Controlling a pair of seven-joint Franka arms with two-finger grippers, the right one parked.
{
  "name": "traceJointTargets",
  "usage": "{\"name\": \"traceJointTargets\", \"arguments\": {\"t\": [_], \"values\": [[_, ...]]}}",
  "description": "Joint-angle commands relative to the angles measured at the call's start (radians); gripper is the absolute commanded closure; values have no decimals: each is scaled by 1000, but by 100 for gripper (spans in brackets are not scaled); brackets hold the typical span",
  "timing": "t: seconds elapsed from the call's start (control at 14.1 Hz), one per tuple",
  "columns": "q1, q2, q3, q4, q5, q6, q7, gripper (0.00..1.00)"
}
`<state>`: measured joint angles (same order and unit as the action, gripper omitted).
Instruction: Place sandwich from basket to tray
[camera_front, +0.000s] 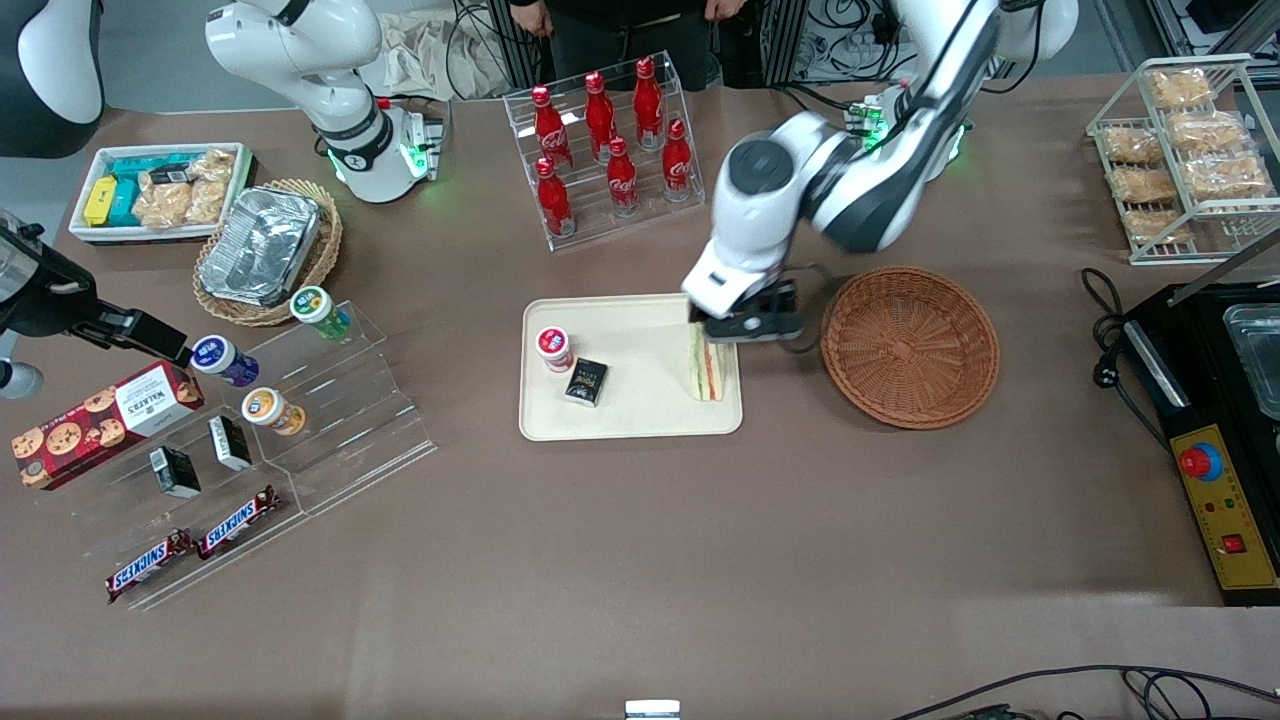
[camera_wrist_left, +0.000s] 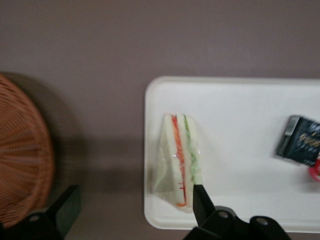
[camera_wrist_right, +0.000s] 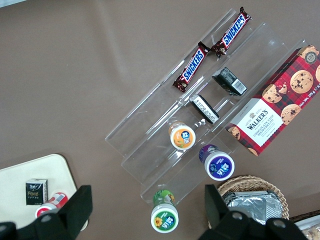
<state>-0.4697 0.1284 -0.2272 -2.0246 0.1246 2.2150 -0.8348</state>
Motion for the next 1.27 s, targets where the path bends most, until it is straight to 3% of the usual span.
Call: {"name": "traceJointTargets", "arguments": {"t": [0.0,0.21,0.5,0.71,1.2], "values": [[84,-133,-1,-10,-2,-81,72,1],[195,-184,-4,65,-58,-220,217,1],[295,-213,-1,142,-62,-323,347,1],[387,-266,-1,135,-138,-431,553,1],[447,-282,41,194,-100,-475,678,1]]}}
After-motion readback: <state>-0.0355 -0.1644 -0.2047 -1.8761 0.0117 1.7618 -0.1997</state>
